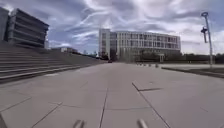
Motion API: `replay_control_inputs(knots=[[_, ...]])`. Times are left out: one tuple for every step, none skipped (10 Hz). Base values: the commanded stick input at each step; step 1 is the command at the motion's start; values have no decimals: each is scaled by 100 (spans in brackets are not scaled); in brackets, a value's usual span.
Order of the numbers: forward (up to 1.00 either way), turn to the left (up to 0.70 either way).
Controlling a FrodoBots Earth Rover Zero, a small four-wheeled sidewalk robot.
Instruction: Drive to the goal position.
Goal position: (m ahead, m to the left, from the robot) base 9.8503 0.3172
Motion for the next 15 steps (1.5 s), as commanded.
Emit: replay_control_inputs(knots=[[70, 0], [70, 0], [70, 0], [70, 0], [70, 0], [70, 0], [70, 0], [70, 0], [70, 0], [70, 0], [70, 0], [70, 0], [70, 0], [70, 0], [70, 0]])
